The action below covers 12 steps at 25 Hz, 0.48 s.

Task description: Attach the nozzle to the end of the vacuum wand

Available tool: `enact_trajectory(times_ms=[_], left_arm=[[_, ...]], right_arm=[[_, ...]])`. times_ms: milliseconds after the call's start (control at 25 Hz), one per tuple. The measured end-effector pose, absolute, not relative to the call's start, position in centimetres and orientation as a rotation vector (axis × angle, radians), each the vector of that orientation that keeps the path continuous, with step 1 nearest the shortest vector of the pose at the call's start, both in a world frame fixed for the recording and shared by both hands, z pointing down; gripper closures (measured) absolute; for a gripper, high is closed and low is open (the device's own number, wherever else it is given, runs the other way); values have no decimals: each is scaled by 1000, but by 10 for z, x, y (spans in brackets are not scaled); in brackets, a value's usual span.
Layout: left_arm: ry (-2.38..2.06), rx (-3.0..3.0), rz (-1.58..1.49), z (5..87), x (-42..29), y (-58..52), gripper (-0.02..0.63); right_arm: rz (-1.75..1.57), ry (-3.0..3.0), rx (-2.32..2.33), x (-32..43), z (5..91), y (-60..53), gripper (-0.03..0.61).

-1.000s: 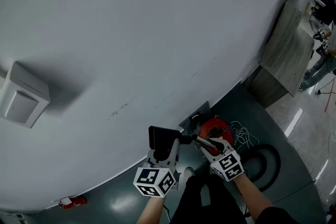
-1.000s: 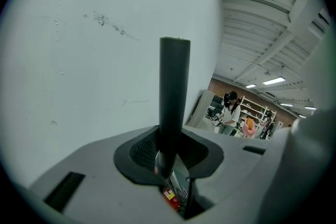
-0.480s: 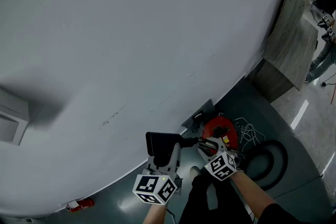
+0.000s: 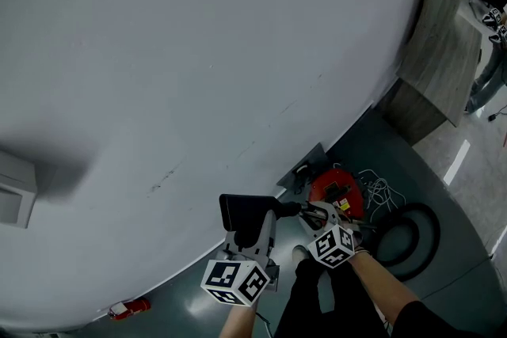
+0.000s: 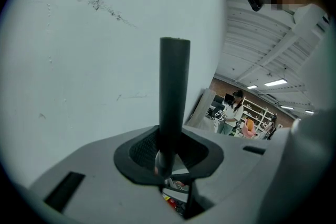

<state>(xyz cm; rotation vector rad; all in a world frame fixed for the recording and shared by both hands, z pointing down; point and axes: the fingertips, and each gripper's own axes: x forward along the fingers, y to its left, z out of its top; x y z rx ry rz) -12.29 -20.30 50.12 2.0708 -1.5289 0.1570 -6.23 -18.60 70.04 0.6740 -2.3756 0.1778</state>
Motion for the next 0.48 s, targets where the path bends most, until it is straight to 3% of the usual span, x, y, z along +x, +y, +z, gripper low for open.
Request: enact_trajectory(times_ms=[480], left_arm=[[-1520, 2040, 153, 520, -121, -207, 526]], right_arm=[[174, -2382, 690, -63, 701, -187, 421]])
